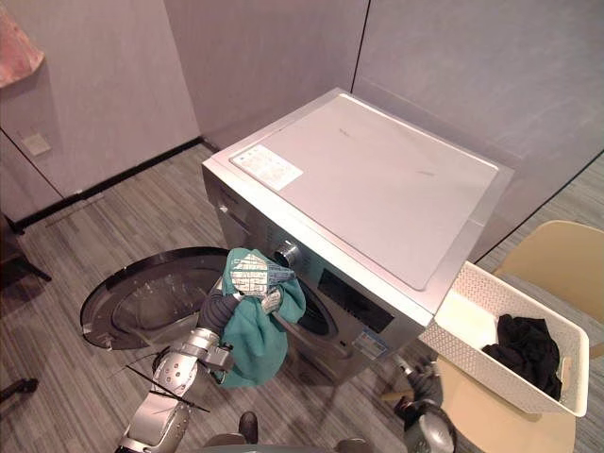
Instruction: Pick up the laundry basket with both hands and put the clothes into the washing machine.
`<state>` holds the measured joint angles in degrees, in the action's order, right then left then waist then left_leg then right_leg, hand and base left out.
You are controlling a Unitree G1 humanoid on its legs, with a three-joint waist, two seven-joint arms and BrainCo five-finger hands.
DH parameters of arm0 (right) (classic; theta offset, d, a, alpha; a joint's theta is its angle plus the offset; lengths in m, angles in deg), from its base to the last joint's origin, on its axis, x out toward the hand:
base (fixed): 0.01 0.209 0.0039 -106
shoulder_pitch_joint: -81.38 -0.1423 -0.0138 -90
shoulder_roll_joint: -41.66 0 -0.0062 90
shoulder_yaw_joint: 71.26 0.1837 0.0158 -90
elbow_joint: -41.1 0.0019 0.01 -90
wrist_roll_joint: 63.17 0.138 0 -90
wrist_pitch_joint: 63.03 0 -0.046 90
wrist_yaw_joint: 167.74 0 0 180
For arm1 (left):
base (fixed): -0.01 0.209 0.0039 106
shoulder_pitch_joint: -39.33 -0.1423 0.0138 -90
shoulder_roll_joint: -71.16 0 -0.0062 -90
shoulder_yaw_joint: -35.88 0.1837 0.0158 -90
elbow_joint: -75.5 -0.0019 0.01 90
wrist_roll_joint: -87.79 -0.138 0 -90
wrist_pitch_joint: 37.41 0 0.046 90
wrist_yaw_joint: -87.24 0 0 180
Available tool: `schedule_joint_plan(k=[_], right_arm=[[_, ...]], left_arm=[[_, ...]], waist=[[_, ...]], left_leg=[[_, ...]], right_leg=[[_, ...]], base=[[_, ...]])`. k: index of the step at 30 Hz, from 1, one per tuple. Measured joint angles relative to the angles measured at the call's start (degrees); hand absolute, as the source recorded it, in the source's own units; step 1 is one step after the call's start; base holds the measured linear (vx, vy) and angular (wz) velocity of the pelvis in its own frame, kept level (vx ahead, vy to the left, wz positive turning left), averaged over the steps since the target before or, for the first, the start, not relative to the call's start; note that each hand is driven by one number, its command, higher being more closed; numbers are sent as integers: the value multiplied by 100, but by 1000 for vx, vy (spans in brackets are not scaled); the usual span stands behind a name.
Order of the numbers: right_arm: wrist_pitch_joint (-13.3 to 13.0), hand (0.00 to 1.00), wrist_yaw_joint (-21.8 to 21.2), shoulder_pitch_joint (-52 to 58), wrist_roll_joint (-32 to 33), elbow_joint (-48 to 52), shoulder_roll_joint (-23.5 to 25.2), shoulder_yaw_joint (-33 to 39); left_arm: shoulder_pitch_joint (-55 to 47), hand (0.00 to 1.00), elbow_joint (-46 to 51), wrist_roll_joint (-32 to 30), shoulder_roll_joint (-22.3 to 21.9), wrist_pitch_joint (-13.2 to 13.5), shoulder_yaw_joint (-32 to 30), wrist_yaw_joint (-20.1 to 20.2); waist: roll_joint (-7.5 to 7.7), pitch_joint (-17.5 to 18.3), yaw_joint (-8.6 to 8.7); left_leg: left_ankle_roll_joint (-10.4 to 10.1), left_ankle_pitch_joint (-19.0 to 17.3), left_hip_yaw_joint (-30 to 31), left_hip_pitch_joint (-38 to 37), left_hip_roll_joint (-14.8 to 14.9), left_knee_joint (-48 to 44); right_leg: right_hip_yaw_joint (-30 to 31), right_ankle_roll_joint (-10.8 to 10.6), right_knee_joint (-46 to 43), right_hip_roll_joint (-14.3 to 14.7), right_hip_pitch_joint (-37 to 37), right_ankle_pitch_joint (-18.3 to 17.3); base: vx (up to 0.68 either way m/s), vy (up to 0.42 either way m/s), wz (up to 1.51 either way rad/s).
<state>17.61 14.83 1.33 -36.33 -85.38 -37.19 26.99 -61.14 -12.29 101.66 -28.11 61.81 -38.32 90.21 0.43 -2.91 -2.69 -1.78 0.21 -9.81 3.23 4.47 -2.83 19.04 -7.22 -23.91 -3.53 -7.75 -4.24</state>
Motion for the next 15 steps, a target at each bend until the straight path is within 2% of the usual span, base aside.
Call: schedule_joint_plan(k=[1,2,3,4,5,6,7,9,12,15], right_arm=[[-1,0,-69,-16,-30,56,12,-24],[2,0,-135,-86,-46,91,18,-33],[-1,0,-159,-162,-45,155,58,-40],[-13,0,-162,-196,-46,251,112,-41],[-26,0,-162,-252,-46,259,123,-42],[-37,0,-158,-289,-46,256,123,-41],[-54,0,-146,-313,-41,250,97,-22],[-74,0,-132,-277,-45,185,9,-11],[-87,0,-139,-242,-38,175,-12,-21],[-88,0,-165,-152,-38,146,24,-42]], left_arm=[[-11,100,-75,-2,-135,-37,3,70],[-44,100,-58,-3,-244,-29,22,99],[-52,100,-58,-3,-282,-20,-17,100],[-54,100,-58,-2,-287,-20,-20,110],[-84,100,-63,-2,-281,-22,-21,134],[-84,100,-98,-3,-277,-23,-21,176],[-50,100,-208,-5,-327,-61,-3,199],[-60,100,-218,-6,-418,-113,170,289],[2,100,-218,-5,-433,-112,208,333],[37,100,-221,-2,-429,-113,201,332]], waist=[[-92,48,33],[-167,92,-40],[-167,112,-110],[-16,132,-139],[103,157,-137],[153,171,-129],[70,172,-51],[-52,185,45],[-103,193,37],[-108,116,18]], left_leg=[[-33,-132,-103,19,11,10],[-62,-182,-26,-9,-39,122],[-66,-181,24,-10,-45,178],[-93,-165,31,18,-131,190],[-117,-150,34,68,-173,175],[-135,-139,37,122,-199,159],[-161,-125,216,133,-150,161],[-207,-63,478,72,-39,168],[-251,-90,504,50,52,22],[-265,-321,557,407,51,-830]], right_leg=[[235,-77,148,28,5,27],[432,-216,446,20,20,38],[594,-470,518,81,-1,-119],[612,-407,674,111,-60,-326],[685,-235,949,35,-20,-484],[730,-126,1115,3,-10,-620],[748,-170,1192,98,-6,-585],[784,-73,1192,306,17,-464],[769,39,981,435,45,-515],[635,70,636,423,37,-655]], base=[[-98,52,-71],[-123,12,-107],[-108,-104,-132],[-117,-162,-120],[-95,-190,-82],[-42,-157,-47],[6,-156,-26],[41,-138,-19],[27,-86,1],[-1,-31,28]])
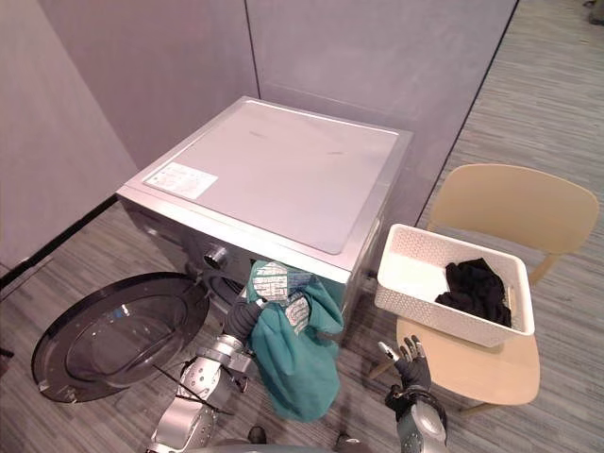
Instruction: Pick up the laundry basket with both hands and put the clothes into the washing machine.
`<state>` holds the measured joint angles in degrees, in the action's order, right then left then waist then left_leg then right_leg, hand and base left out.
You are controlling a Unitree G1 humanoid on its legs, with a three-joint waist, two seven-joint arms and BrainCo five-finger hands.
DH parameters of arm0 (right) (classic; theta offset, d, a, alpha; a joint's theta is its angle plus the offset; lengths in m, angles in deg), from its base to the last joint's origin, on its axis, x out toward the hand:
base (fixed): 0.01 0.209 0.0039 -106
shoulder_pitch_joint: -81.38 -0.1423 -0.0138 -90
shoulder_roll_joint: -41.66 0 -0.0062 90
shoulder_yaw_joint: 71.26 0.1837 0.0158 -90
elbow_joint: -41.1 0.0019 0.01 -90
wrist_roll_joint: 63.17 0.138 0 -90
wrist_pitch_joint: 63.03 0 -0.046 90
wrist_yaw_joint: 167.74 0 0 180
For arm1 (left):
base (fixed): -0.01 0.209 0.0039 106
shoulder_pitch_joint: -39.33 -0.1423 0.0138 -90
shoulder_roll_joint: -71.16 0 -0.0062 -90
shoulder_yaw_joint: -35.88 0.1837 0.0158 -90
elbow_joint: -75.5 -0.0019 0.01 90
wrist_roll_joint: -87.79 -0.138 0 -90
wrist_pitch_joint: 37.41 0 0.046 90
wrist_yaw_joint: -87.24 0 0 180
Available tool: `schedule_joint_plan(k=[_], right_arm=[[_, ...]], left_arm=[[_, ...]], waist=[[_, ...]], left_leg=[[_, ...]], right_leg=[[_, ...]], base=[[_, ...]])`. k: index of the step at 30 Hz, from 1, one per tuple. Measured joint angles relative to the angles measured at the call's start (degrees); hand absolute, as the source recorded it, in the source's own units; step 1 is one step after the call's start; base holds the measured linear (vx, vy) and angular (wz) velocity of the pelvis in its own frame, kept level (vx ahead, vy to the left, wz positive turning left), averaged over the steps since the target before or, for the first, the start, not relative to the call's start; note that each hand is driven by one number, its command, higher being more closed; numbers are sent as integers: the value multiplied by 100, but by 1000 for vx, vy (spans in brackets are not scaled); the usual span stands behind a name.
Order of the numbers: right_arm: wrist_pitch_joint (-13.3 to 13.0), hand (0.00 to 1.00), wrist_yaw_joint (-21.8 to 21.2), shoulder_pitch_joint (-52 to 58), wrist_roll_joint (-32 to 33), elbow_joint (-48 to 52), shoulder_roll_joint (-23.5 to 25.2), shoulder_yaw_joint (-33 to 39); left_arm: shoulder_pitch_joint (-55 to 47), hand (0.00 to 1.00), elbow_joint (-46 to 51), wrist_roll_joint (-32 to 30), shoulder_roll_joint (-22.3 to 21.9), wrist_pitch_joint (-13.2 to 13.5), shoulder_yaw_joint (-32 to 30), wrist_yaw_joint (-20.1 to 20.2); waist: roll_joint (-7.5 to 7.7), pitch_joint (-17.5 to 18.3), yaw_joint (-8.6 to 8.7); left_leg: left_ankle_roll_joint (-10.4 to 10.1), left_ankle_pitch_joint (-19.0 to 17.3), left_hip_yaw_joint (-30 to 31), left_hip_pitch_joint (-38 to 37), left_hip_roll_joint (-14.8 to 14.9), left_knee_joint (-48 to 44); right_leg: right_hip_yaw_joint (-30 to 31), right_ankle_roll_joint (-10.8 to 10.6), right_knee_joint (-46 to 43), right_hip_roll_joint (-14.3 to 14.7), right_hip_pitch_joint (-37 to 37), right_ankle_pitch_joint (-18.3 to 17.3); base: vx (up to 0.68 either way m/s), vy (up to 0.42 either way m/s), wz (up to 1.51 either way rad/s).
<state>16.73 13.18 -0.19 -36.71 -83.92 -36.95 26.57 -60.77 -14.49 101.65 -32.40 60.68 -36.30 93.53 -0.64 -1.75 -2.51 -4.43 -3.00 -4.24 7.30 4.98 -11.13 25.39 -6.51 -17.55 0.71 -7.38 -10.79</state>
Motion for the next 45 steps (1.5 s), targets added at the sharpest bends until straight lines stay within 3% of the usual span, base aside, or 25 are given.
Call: schedule_joint_plan(k=[4,9,11,13,15,17,18,23,25,27,28,29,30,32,34,38,40,42,45], right_arm=[[0,0,3,41,7,1,-43,22],[14,0,12,210,-3,41,-43,15],[16,0,21,191,-7,62,-36,15],[35,0,48,205,-8,62,-3,14],[45,0,47,189,0,72,27,15],[47,0,36,156,0,108,144,9],[47,0,37,92,2,125,209,13],[35,0,41,-21,-3,228,230,35],[37,0,42,50,-9,224,246,48],[37,0,26,182,-9,230,244,85],[38,0,22,208,-9,254,241,86],[53,0,-5,291,-7,263,258,78],[54,0,-12,333,-3,269,269,82],[34,0,-13,301,1,352,241,120],[-12,0,-20,312,1,485,241,126],[-48,0,-3,250,2,490,181,139],[-53,0,-2,205,9,490,184,158],[-71,0,1,159,73,491,178,266],[-79,0,7,27,241,484,173,306]], left_arm=[[-10,100,0,0,-28,-7,25,-4],[-6,100,1,-40,-3,-16,256,-45],[31,100,0,-55,15,-4,428,-61],[133,100,-12,-54,127,-5,647,-83],[313,100,-14,-51,187,-13,776,-51],[532,100,-13,-48,393,-11,793,-45],[579,100,-14,-48,486,-12,786,-52],[670,100,-65,-49,510,-11,702,-53],[624,100,-126,-54,502,-11,663,-47],[555,100,-212,-55,492,-10,621,-20],[558,100,-249,-55,470,-9,621,-5],[534,100,-318,-55,436,-9,613,-1],[491,100,-356,-55,427,-9,613,8],[432,100,-396,-56,402,-11,616,14],[422,100,-422,-58,362,-16,637,88],[422,100,-492,-99,194,-21,745,140],[426,100,-497,-99,199,-21,759,183],[427,100,-497,-96,179,-19,759,221],[397,100,-488,-94,168,-7,701,221]], waist=[[53,-65,-10],[101,-91,15],[64,-63,72],[68,-53,174],[70,-43,169],[270,-30,141],[308,-24,134],[215,12,132],[206,0,145],[171,-14,198],[165,-16,201],[99,-73,196],[177,-68,301],[248,-57,330],[267,-51,323],[-37,-106,283],[-40,-111,280],[-88,-112,157],[-57,-120,-22]], left_leg=[[73,-215,-98,161,-12,6],[87,-193,-318,-95,-285,272],[88,-196,-606,-114,-311,279],[138,-227,-657,2,-334,287],[159,-238,-660,17,-340,299],[189,-256,-681,78,-371,293],[237,-282,-701,78,-334,289],[308,-286,-1047,-78,-108,405],[323,-295,-1245,-333,-102,530],[489,-405,-1410,-511,-138,513],[538,-437,-1438,-509,-129,512],[573,-463,-1518,-493,-78,527],[567,-501,-1481,-438,-113,520],[567,-575,-1452,-361,-265,542],[544,-549,-1117,-304,-507,628],[600,-501,-517,-473,-568,528],[584,-525,-201,-340,-599,103],[573,-521,45,-289,-616,-172],[393,-407,211,-211,-735,-123]], right_leg=[[-7,13,-296,-99,-209,-197],[369,-82,-280,-232,-286,-271],[556,-161,0,-328,-269,-133],[524,-55,483,-482,-171,63],[463,49,841,-583,-88,236],[434,-74,1207,-714,-26,548],[343,-40,1314,-711,-10,727],[53,11,1274,-457,-180,1388],[-162,54,1045,-347,-224,1439],[-307,122,832,-249,-262,1487],[-336,109,801,-227,-289,1478],[-170,-193,599,-69,-372,1250],[-132,-313,450,126,-390,1047],[-322,-127,668,-29,-372,915],[-310,-84,1036,-236,-261,766],[-657,16,735,-257,25,380],[-877,52,449,-295,123,209],[-1042,78,219,-346,209,142],[-1133,180,143,-476,203,-98]], base=[[-72,0,15],[-6,55,-29],[14,124,-60],[28,111,-21],[54,72,-2],[92,41,-8],[103,24,-20],[72,32,-46],[35,43,-76],[-5,68,-62],[-54,45,-39],[-61,-1,-15],[-80,-32,-11],[-63,-15,-4],[18,4,7],[107,-33,57],[87,-80,93],[70,-50,87],[23,-46,60]])
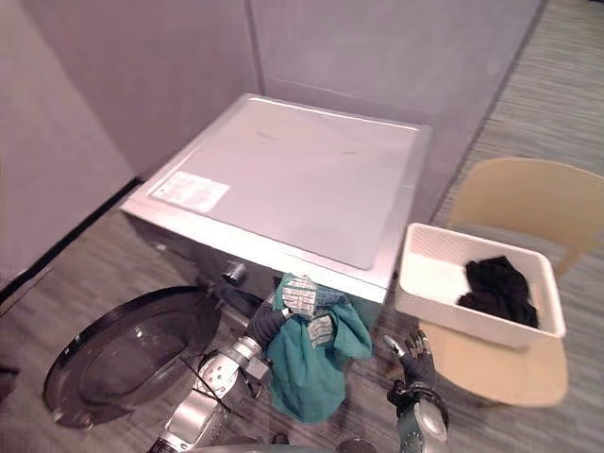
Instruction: Pick up the laundry basket with both hands and put the clothes into the washing machine.
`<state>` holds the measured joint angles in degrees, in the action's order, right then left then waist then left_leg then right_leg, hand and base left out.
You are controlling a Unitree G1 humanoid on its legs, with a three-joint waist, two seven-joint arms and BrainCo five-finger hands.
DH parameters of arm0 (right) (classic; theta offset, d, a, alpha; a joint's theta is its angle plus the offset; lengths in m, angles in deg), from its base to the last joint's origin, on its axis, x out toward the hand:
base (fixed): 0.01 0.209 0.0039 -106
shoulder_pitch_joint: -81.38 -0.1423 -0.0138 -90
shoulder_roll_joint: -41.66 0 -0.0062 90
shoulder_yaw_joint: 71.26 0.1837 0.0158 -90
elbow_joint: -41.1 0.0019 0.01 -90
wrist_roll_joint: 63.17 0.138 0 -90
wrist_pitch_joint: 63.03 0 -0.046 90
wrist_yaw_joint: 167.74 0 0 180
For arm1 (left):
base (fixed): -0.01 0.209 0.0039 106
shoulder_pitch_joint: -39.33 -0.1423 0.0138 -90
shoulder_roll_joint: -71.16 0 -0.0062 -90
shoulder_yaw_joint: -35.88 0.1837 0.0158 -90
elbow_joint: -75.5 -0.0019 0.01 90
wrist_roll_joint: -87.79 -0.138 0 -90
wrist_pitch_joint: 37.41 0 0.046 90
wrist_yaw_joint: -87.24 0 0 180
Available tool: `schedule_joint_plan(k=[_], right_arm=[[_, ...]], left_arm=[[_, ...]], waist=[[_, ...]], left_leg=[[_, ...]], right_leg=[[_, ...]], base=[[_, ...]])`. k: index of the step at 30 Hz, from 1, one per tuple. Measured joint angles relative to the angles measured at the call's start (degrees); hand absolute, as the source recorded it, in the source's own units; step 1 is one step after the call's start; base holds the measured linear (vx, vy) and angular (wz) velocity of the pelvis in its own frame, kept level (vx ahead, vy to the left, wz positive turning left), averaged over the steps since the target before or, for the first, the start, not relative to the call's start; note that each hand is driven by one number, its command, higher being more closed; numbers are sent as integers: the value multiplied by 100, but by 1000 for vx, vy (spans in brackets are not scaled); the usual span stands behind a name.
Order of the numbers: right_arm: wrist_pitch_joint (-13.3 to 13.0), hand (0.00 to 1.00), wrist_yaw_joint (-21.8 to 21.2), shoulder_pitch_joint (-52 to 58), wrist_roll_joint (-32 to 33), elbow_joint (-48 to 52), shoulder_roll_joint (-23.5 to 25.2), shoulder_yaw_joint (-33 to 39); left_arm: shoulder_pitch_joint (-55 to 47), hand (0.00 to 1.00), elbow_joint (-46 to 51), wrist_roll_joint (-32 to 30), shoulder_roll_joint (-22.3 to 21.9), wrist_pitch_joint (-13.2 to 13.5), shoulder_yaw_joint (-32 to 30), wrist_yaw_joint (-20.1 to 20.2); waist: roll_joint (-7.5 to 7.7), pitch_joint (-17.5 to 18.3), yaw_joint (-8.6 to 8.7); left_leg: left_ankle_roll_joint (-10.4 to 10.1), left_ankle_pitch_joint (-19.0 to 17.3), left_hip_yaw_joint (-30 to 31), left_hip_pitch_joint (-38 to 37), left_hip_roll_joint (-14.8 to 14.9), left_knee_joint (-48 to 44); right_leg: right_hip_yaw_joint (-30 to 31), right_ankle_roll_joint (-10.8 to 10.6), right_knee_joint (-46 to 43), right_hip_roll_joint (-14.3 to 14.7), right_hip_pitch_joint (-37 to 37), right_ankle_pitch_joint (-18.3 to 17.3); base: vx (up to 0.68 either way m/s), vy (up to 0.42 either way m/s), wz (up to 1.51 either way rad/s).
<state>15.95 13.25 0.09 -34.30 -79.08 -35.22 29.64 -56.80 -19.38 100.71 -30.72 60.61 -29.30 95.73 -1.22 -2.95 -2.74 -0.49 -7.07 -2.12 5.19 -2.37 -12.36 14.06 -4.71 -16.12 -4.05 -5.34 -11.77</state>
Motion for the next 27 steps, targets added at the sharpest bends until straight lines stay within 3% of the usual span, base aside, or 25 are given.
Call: schedule_joint_plan(k=[4,6,8,9,10,11,14,20,25,27], right_arm=[[5,0,34,-146,-27,-73,7,-72],[9,0,33,-169,-30,-121,-5,-164],[20,0,23,-182,-39,-122,25,-302],[23,0,13,-126,-55,-121,62,-303],[23,0,14,-83,-54,-120,58,-296],[24,0,21,31,-54,-120,32,-280],[26,0,26,99,-52,-119,12,-244],[37,0,4,67,-201,-118,57,-510],[36,0,1,57,-246,-119,54,-512],[33,0,0,43,-244,-122,50,-519]], left_arm=[[-125,100,-1,-3,-27,-14,-15,-15],[-196,100,0,-3,-61,-16,-11,-34],[-175,100,0,-4,-49,-24,-15,-38],[-175,100,6,-5,-37,-25,-15,-41],[-165,100,9,-7,-31,-25,-17,-40],[-160,100,38,-8,-30,-25,23,-26],[-157,100,325,-9,117,-27,28,-12],[-152,100,970,-9,294,2,-152,-153],[-186,100,957,-9,283,53,-193,-288],[-182,100,768,-6,269,146,-324,-400]], waist=[[72,-52,-82],[38,-58,-137],[11,-48,-119],[58,-55,-107],[92,-73,-78],[150,-76,56],[181,-57,144],[179,-36,59],[210,-54,35],[245,-221,26]], left_leg=[[-98,60,418,284,-54,-223],[-214,-204,191,277,92,-368],[-22,-483,-173,234,270,-311],[-37,-504,-356,164,274,-221],[-36,-503,-420,132,260,-168],[-32,-500,-514,111,208,-80],[37,-458,-672,122,108,19],[160,-382,-924,185,44,147],[276,-293,-943,567,58,134],[287,-223,-952,735,118,114]], right_leg=[[167,21,105,-11,-129,-2],[565,32,110,164,-224,45],[906,17,147,376,-341,136],[1105,22,271,378,-338,204],[1149,-1,351,354,-321,245],[1216,-50,553,267,-282,373],[1349,-230,860,131,-276,596],[1425,-354,1246,-2,-375,967],[1348,-421,1251,15,-771,1200],[1219,-389,1224,43,-936,1373]], base=[[-61,-69,-4],[-72,2,-83],[-80,78,-111],[-82,96,-99],[-68,102,-66],[-25,67,-30],[1,97,-31],[18,61,-23],[-26,11,-7],[-82,1,-2]])
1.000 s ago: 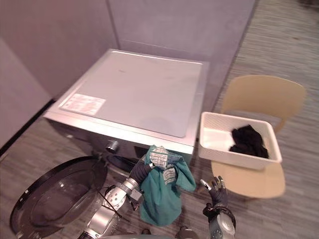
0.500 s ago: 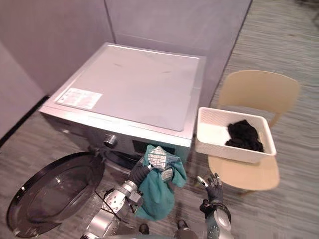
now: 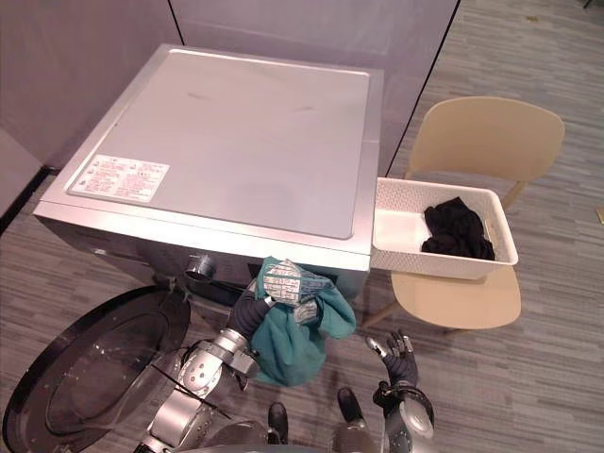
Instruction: Pick up the laundry basket with both hands and put the clothes into the washing machine.
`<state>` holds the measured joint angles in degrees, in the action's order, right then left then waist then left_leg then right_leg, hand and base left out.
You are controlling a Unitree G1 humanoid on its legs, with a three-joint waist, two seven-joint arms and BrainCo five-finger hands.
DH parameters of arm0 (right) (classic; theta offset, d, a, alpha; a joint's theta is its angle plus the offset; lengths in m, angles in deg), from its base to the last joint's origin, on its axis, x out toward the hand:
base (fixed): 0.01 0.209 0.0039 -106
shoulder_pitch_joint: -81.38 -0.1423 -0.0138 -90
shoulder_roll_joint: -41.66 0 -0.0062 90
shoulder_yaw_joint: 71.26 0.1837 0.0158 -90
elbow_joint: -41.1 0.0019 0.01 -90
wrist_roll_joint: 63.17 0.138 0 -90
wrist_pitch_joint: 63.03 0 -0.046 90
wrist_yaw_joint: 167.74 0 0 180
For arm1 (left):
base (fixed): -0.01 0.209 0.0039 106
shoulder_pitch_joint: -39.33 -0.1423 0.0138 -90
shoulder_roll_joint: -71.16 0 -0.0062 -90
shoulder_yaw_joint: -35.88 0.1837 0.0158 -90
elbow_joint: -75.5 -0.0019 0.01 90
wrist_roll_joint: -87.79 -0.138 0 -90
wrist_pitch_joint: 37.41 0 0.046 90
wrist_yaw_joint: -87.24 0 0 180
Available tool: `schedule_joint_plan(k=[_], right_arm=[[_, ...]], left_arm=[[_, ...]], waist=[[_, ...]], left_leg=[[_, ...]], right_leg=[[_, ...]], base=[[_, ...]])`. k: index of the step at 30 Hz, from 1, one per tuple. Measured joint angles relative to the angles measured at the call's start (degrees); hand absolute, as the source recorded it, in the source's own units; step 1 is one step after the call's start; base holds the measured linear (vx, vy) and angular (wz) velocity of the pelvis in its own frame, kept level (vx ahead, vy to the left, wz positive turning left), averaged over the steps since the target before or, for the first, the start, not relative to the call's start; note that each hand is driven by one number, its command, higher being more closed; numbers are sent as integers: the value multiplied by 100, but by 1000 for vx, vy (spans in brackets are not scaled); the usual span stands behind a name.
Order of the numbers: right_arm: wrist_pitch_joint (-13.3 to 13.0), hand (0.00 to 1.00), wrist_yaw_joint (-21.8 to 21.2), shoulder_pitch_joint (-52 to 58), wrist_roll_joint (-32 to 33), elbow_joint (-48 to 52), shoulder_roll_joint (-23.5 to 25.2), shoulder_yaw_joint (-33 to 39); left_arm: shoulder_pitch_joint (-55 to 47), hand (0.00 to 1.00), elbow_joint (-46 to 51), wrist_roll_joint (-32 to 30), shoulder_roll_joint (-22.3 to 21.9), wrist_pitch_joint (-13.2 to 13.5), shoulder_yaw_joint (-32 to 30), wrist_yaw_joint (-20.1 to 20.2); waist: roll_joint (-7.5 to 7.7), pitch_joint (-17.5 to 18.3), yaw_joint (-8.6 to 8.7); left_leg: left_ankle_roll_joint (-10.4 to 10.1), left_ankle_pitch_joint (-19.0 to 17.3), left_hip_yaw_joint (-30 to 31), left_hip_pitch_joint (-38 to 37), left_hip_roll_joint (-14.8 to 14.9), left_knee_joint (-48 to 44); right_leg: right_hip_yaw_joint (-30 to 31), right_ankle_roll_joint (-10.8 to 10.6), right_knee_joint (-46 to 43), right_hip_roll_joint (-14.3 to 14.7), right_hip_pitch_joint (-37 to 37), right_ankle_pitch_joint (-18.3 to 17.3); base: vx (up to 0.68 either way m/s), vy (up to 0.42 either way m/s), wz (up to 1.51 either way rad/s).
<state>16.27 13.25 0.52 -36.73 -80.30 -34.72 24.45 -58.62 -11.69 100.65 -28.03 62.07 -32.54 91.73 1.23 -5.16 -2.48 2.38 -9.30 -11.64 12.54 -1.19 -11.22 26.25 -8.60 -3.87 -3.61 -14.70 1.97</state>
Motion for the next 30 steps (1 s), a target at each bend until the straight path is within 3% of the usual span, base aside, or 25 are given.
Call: schedule_joint_plan(k=[5,9,10,14,20,22,25,26,30], right_arm=[[-5,0,0,-61,9,-35,-18,-3],[-3,0,24,-264,15,68,-34,-4],[-4,0,35,-276,51,376,-36,-5],[-30,0,181,-392,120,992,-45,3],[-159,0,327,-671,232,1499,-56,10],[-182,0,406,-810,245,1507,-51,13],[-203,0,446,-882,278,1577,-41,21],[-222,0,446,-890,330,1701,-44,22],[-258,0,421,-908,424,1879,-47,19]], left_arm=[[305,100,-1025,-2,-103,-16,-937,-375],[919,100,-1965,64,-163,-28,-1963,-901],[1290,100,-2321,269,-190,-26,-2397,-1205],[1917,100,-2724,782,-244,-6,-2767,-1743],[3316,100,-3324,1392,-387,117,-2989,-2035],[3897,100,-3634,1680,-231,131,-3141,-2158],[4993,100,-4323,2076,413,136,-3204,-2236],[5614,100,-4593,2319,819,135,-3308,-2245],[6401,100,-5072,2610,1614,81,-3375,-2275]], waist=[[234,-487,15],[217,-977,16],[236,-1080,8],[234,-1245,17],[246,-1519,66],[287,-1596,150],[408,-1674,172],[446,-1734,181],[478,-1826,169]], left_leg=[[-30,105,104,788,59,-96],[-106,152,228,1358,244,-368],[-170,193,303,1645,344,-487],[-279,250,384,1998,572,-745],[-354,244,362,2479,707,-988],[-377,260,349,2606,741,-1028],[-391,256,260,2802,829,-1099],[-397,259,220,2891,888,-1129],[-416,247,72,3080,1077,-1192]], right_leg=[[-343,36,-288,109,-766,42],[-602,117,-628,267,-1305,6],[-679,218,-822,373,-1597,-73],[-884,358,-1233,593,-2023,-172],[-1073,467,-1705,692,-2609,-414],[-1113,467,-1713,701,-2729,-412],[-1121,456,-1683,742,-2931,-365],[-1110,447,-1631,778,-3006,-312],[-1049,455,-1286,898,-3069,-42]], base=[[-166,-45,14],[-148,-121,16],[-71,-162,11],[-11,-170,6],[-28,-125,3],[-33,-62,-2],[-9,-32,-19],[5,-35,-18],[19,-26,-28]])
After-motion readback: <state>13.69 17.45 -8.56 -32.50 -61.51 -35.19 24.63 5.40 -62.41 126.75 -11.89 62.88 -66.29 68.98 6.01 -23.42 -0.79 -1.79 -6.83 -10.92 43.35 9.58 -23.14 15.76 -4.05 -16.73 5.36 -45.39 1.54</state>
